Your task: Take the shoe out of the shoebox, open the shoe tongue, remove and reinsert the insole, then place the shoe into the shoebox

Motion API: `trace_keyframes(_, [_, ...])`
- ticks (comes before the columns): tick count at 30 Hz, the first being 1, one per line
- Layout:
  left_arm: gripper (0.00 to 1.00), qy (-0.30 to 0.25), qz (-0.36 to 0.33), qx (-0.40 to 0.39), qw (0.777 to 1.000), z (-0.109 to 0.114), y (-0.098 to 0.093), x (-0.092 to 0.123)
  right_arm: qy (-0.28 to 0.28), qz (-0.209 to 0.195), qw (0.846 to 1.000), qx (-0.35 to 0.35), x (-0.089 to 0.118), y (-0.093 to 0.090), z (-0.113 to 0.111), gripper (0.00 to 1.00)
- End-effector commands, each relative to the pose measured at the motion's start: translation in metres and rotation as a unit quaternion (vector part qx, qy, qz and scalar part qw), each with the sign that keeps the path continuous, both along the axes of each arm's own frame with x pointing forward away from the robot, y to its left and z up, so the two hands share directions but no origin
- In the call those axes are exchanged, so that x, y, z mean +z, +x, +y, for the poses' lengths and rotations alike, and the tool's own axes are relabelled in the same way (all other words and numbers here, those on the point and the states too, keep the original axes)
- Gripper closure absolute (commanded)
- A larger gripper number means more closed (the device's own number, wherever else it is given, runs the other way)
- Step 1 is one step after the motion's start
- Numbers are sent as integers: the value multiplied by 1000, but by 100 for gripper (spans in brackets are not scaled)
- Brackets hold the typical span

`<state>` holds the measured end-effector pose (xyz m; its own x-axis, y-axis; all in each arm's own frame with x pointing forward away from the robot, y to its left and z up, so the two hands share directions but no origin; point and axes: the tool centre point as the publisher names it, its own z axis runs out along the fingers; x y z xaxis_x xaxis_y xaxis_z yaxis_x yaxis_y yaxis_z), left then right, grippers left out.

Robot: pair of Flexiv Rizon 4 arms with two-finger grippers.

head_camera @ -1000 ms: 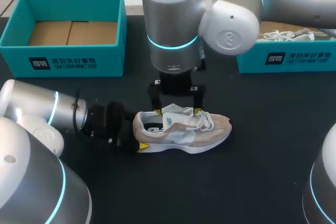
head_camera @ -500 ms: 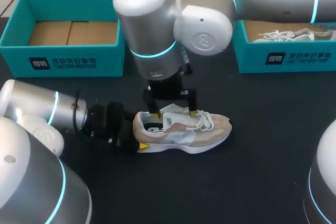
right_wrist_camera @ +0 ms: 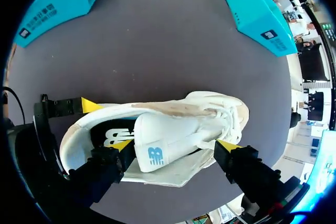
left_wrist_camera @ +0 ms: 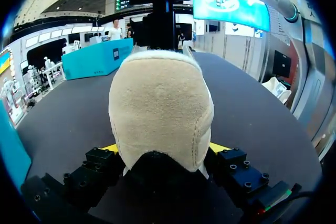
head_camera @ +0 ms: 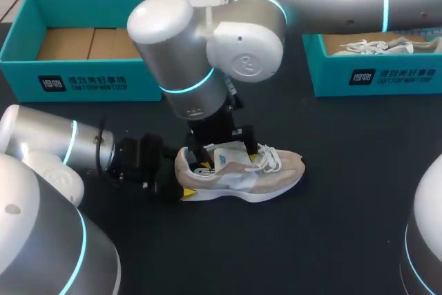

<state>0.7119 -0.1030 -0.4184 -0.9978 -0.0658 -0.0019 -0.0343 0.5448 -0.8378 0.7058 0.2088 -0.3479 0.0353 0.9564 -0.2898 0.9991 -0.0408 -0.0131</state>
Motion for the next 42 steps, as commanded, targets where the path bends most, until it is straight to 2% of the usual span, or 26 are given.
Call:
trace_keyframes(1, [100, 1, 0, 0, 1000, -1, -1, -1, -68, -12, 996, -48, -3, -5, 1, 0])
trace_keyframes(8, [100, 1, 0, 0, 1000, -1, -1, -1, -87, -19, 994, -67, 2, -5, -17, 0])
trace_keyframes(12, [100, 1, 0, 0, 1000, -1, -1, -1, -101, -18, 992, -77, 7, -6, -24, 11])
trace_keyframes(14, [100, 1, 0, 0, 1000, -1, -1, -1, -105, -19, 991, -81, 11, -8, -25, 55])
trace_keyframes(15, [100, 1, 0, 0, 1000, -1, -1, -1, -105, -19, 991, -81, 12, -8, -25, 64])
trace_keyframes(17, [100, 1, 0, 0, 1000, -1, -1, -1, -107, -19, 991, -79, 14, -9, -25, 91])
trace_keyframes(18, [100, 1, 0, 0, 1000, -1, -1, -1, -107, -19, 991, -78, 14, -9, -25, 100])
trace_keyframes(26, [100, 1, 0, 0, 1000, -1, -1, -1, -50, -36, 995, -78, 19, -4, -27, 100])
trace_keyframes(31, [100, 1, 0, 0, 1000, -1, -1, -1, 31, -32, 996, -76, 23, -4, -40, 100])
trace_keyframes(33, [100, 1, 0, 0, 1000, -1, -1, -1, 76, -32, 995, -51, 27, -4, -46, 100])
trace_keyframes(36, [100, 1, 0, 0, 1000, -1, -1, -1, 106, -29, 993, -33, 33, -3, -57, 100])
trace_keyframes(42, [100, 1, 0, 0, 1000, -1, -1, -1, 115, -25, 993, -11, 45, 2, -77, 100])
